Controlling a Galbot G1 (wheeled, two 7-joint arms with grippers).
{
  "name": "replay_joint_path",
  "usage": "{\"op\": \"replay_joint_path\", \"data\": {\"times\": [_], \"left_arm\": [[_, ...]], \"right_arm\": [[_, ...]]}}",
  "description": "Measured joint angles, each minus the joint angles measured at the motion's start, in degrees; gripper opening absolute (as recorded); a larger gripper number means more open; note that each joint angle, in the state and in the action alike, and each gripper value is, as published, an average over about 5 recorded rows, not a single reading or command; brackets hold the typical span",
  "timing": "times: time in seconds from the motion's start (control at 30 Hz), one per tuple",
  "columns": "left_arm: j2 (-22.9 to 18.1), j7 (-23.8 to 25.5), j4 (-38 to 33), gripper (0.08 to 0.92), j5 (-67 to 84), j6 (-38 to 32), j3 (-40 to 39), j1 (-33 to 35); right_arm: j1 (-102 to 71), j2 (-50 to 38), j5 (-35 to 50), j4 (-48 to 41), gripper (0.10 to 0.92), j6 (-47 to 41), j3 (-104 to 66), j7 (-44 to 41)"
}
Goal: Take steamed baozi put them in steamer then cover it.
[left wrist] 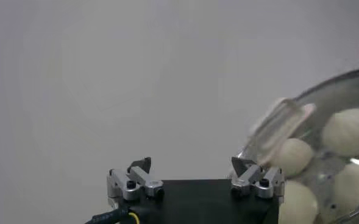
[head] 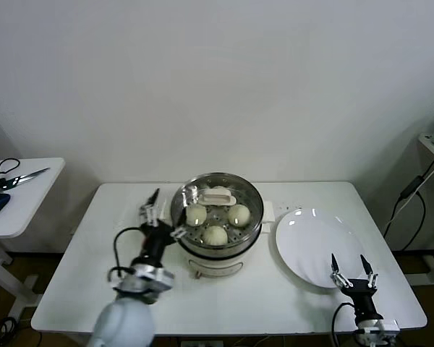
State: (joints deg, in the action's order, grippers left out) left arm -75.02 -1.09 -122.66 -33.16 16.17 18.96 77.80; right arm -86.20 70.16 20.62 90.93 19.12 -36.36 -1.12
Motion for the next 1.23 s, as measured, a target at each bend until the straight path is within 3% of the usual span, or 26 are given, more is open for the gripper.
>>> {"op": "replay_joint_path", "data": {"times": [0.27, 0.6, 1.23], "left_arm": [[3.3, -1.3, 6.0, 0.823, 26.3, -14.0, 13.8, 6.5], [3.4, -0.9, 18.1, 0.823, 41.0, -28.2, 17.3, 9.5], [3.0, 0.7, 23.7, 0.823, 48.6, -36.5, 16.2, 12.2]], "right_arm": [[0.0, 0.1, 0.1, 0.3, 0.823, -0.1, 0.1, 0.1], [-0.1, 1.0, -1.1, 1.6, 0.823, 0.0, 1.1, -1.7], [-1.0, 0.9, -1.6, 2.8, 0.823, 0.0, 1.3, -3.0]]}}
